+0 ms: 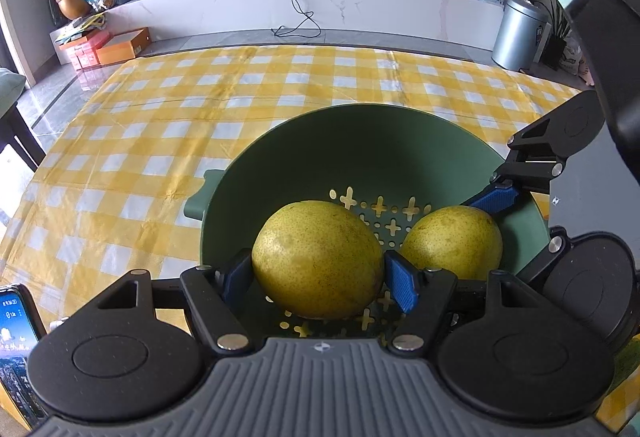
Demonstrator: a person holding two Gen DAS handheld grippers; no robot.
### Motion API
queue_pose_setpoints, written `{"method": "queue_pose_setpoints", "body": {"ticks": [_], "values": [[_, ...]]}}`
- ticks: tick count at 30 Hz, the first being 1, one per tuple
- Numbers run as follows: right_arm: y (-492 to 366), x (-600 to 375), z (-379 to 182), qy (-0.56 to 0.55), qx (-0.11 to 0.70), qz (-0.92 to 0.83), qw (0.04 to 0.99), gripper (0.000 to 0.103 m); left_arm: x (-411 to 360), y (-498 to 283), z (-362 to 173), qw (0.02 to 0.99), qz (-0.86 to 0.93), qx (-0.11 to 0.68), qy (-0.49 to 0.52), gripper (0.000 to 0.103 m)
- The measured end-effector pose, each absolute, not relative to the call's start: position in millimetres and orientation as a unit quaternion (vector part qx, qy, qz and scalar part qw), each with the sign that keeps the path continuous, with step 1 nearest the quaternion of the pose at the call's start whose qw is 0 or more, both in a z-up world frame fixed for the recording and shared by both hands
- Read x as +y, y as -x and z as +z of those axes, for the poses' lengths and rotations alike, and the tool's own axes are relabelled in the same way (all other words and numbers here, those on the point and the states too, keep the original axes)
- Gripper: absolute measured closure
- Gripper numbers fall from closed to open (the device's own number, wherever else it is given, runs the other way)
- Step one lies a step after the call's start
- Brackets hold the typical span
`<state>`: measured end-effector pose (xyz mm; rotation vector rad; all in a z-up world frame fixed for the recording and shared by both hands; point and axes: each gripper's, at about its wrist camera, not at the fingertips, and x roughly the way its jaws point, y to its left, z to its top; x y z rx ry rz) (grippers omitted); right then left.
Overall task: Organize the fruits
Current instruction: 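Lower the pomelos into the colander and open both tools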
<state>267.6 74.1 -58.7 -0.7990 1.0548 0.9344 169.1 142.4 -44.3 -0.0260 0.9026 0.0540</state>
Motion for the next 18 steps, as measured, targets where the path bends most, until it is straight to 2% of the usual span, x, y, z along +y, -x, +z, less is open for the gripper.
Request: {"method": "queue_pose_setpoints", "body": {"ticks": [13,18], "values": [[-270,87,-61,0.393,0.489,0.408,0.663,0.036,143,-169,-45,0.901,0.025,0.433,0.007,0.022],[-271,89,-57,0.402,0.488,0.406,0.660,0.032,143,-168,-45,0.903,0.021,0.428,0.007,0.022]]}}
